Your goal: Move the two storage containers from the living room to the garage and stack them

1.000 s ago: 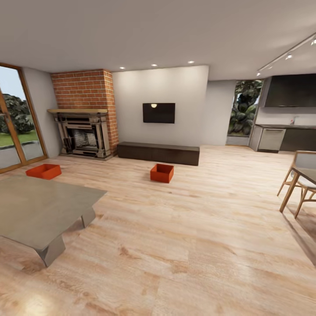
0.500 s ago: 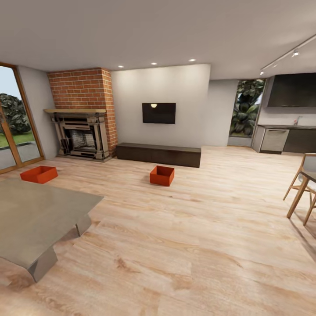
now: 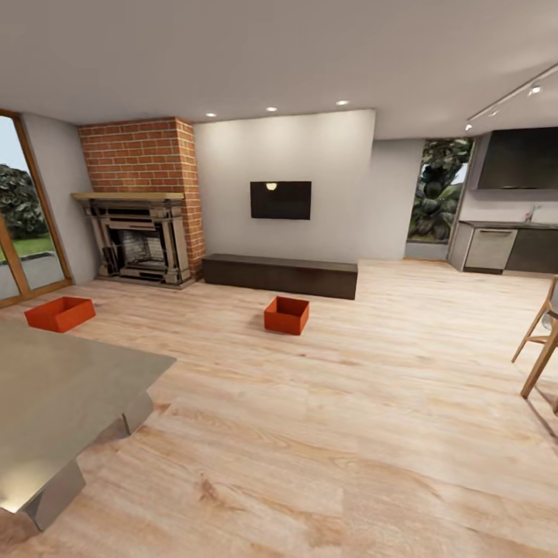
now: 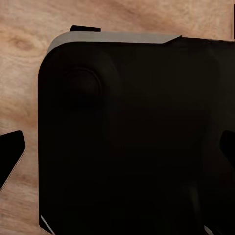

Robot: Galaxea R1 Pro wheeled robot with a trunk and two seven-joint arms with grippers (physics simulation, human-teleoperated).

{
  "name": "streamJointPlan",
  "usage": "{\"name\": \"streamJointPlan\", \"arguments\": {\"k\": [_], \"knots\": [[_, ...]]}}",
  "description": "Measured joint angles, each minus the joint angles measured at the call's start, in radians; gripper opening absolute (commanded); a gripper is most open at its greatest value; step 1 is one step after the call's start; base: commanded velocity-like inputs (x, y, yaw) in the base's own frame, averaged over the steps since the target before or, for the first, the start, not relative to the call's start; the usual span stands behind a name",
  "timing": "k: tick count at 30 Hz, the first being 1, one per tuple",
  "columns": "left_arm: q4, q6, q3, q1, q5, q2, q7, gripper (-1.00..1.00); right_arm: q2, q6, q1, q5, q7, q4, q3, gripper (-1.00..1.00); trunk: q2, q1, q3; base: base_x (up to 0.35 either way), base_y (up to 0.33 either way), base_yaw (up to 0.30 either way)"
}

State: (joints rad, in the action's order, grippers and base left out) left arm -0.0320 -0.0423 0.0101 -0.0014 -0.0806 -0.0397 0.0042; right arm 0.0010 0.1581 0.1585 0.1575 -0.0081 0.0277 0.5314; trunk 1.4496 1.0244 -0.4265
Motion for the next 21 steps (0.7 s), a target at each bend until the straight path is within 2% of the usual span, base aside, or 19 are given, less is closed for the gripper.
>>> {"name": "streamJointPlan", "arguments": {"k": [21], "knots": [[0.0,0.001,0.0,0.0,0.0,0.0,0.0,1.0,-0.002,-0.001,0.0,0.006,-0.004,0.0,0.004,1.0,0.0,0.0,0.0,0.323,0.0,0.0]]}}
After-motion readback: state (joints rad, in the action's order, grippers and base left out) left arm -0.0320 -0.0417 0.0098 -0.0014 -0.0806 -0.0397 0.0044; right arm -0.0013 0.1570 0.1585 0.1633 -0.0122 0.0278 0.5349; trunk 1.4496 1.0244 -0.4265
